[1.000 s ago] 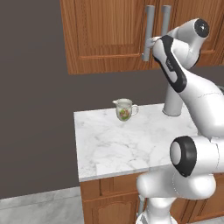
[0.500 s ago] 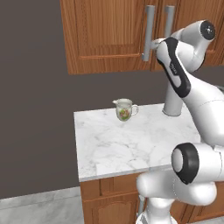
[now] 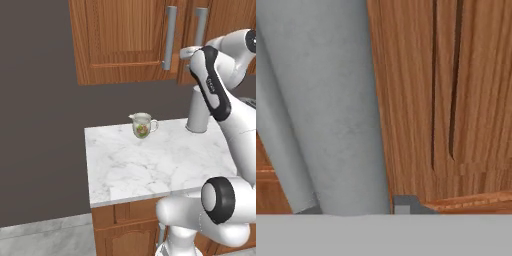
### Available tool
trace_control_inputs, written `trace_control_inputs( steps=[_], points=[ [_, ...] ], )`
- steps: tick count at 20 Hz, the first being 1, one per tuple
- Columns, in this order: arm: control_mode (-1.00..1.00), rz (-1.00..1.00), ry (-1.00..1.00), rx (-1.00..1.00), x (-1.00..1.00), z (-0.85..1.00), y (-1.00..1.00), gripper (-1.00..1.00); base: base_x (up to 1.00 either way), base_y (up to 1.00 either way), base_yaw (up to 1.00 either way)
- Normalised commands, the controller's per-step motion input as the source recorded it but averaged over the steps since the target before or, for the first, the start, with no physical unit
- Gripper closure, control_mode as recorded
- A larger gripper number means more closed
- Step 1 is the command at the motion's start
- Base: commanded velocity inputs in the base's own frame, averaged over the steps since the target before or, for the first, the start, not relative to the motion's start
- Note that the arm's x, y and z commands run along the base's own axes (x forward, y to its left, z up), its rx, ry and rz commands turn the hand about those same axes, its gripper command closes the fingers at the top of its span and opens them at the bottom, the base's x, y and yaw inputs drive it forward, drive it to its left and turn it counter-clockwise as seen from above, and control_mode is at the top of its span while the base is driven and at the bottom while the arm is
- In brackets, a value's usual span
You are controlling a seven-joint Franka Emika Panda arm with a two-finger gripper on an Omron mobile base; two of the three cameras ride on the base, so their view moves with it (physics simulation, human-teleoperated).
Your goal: Pick the sponge and sponge from the cabinet and place them on the counter.
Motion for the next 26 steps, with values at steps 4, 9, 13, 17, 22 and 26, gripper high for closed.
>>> trace_control_inputs(
  steps=[4,9,13,17,22,26],
  points=[
    [-1.0,0.02,0.05,0.23,-0.3,0.0,-0.74,1.0,0.0,0.0,0.0],
    [-1.0,0.03,0.03,0.17,-0.29,0.0,-0.69,1.0,0.0,0.0,0.0],
    [-1.0,0.03,0.0,0.1,-0.36,0.0,-0.73,1.0,0.0,0.0,0.0],
    [-1.0,0.03,0.0,0.06,-0.37,0.0,-0.74,1.0,0.0,0.0,0.0],
    [-1.0,0.05,0.0,0.06,-0.33,0.0,-0.78,1.0,0.0,0.0,0.0],
    [-1.0,0.05,0.0,0.07,-0.34,0.0,-0.91,1.0,0.0,0.0,0.0]
  ],
)
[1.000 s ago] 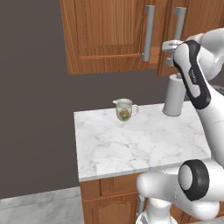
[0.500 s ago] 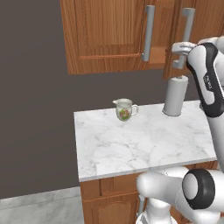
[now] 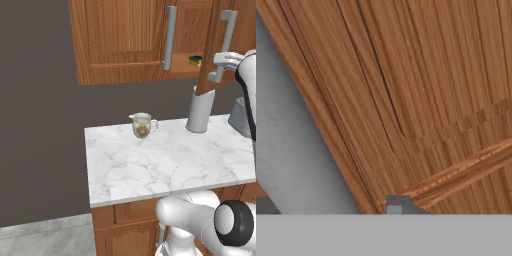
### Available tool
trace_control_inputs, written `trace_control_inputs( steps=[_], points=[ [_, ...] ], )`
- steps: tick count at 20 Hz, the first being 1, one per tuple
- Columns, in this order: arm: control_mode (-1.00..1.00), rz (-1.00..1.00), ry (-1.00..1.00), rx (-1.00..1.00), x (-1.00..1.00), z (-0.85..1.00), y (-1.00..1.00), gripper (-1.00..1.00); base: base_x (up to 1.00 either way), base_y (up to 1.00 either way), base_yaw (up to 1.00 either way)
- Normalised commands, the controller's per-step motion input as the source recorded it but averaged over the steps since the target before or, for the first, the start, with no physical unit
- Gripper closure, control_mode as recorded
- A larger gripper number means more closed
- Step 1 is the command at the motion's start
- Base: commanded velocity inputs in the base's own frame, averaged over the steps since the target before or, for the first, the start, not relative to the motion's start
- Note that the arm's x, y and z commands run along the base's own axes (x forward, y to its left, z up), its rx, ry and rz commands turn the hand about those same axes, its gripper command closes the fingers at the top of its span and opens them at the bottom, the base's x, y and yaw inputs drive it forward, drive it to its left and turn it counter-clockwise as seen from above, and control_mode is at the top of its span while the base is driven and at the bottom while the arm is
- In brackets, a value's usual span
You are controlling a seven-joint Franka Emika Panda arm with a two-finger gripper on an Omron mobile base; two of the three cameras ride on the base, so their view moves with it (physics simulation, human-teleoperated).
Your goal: Pick the sponge and sponge from the cabinet and place them on the counter.
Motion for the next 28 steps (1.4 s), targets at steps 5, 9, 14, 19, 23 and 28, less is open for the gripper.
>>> trace_control_inputs(
  steps=[5,9,14,19,23,28],
  points=[
    [-1.0,0.05,0.0,0.09,-0.31,0.0,-0.94,1.0,0.0,0.0,0.0],
    [-1.0,0.06,0.0,0.09,-0.24,0.0,-0.89,1.0,0.0,0.0,0.0],
    [-1.0,0.06,0.0,0.08,-0.2,0.0,-0.84,1.0,0.0,0.0,0.0],
    [-1.0,0.06,0.0,0.08,-0.15,0.0,-0.79,1.0,0.0,0.0,0.0],
    [-1.0,0.09,0.0,0.07,-0.03,0.0,-0.59,1.0,0.0,0.0,0.0],
    [-1.0,0.1,0.02,0.02,0.0,0.0,-0.29,-1.0,0.0,0.0,0.0]
  ],
)
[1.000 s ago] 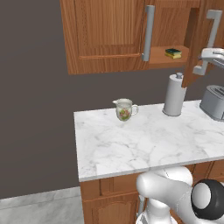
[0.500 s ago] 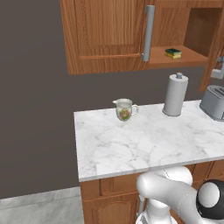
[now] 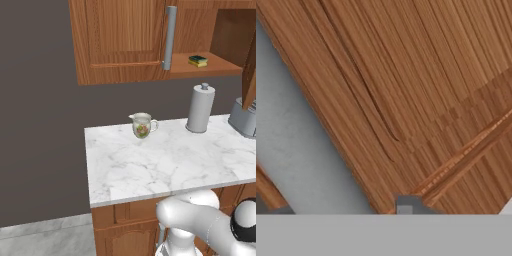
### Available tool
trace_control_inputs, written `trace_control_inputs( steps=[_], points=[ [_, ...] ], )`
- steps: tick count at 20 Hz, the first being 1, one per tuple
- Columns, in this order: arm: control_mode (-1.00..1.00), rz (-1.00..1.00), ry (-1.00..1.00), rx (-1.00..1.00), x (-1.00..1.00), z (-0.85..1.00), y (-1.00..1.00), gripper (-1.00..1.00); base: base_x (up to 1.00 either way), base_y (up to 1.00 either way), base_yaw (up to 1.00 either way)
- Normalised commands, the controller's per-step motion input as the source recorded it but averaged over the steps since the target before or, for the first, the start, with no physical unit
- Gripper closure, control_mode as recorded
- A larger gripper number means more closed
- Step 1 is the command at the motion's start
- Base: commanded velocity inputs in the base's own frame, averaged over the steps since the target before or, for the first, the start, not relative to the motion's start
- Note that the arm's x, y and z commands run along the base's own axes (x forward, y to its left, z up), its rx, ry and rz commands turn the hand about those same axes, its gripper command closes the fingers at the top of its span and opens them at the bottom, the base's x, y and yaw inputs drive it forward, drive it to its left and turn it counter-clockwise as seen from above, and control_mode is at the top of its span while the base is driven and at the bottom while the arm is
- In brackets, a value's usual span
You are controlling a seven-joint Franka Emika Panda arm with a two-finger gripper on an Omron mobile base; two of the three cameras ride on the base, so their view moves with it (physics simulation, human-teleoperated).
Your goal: Pick the sponge and sponge from the cabinet and place them on the counter.
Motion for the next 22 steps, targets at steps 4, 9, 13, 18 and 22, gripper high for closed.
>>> trace_control_inputs(
  steps=[4,9,13,18,22],
  points=[
    [-1.0,0.1,0.0,0.01,-0.01,0.0,-0.27,-1.0,0.0,0.0,0.0],
    [-1.0,0.12,0.0,0.02,-0.07,0.0,-0.28,-1.0,0.0,0.0,0.0],
    [-1.0,0.2,0.0,0.05,-0.01,0.0,-0.2,-1.0,0.0,0.0,0.0],
    [-1.0,0.27,-0.02,0.07,0.0,0.0,-0.15,-1.0,0.0,0.0,0.0],
    [-1.0,0.31,-0.08,0.05,-0.01,0.0,-0.09,-1.0,0.0,0.0,0.0]
  ],
)
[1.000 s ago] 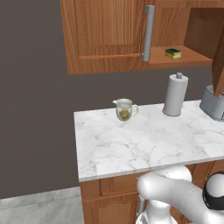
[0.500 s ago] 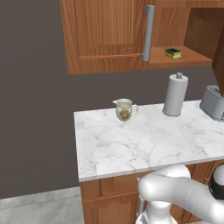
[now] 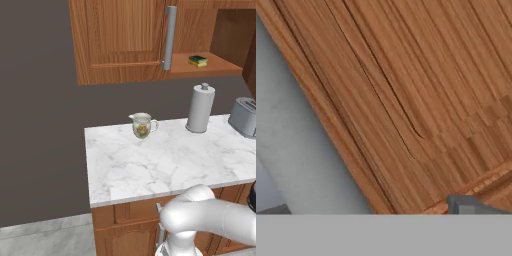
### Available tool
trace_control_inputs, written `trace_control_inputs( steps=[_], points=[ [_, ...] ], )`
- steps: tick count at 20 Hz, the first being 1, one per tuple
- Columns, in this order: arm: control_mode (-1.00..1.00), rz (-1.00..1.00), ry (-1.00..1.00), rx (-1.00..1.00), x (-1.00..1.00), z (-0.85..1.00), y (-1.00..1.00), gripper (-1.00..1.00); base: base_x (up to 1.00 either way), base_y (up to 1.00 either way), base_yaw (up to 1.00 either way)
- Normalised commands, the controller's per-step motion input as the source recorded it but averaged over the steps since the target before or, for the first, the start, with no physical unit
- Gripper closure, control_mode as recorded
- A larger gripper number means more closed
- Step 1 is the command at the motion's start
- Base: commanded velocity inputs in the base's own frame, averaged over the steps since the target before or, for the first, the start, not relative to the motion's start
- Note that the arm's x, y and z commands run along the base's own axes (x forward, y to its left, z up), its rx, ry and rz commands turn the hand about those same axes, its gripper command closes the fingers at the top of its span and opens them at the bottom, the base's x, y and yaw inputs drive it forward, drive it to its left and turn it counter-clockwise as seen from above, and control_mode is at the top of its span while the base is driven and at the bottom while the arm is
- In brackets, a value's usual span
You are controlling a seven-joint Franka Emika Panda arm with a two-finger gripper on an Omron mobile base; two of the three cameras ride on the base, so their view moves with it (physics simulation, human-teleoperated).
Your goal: Pick the sponge and sponge from the cabinet and place them on the counter.
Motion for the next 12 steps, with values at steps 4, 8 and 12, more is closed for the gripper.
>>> trace_control_inputs(
  steps=[4,8,12],
  points=[
    [-1.0,0.27,-0.19,0.01,-0.13,0.05,-0.11,-1.0,0.0,0.0,0.0],
    [-1.0,0.24,-0.27,0.0,-0.17,0.07,-0.13,-1.0,0.0,0.0,0.0],
    [-1.0,0.19,-0.28,0.0,-0.41,0.14,-0.22,-1.0,0.0,0.0,0.0]
  ],
)
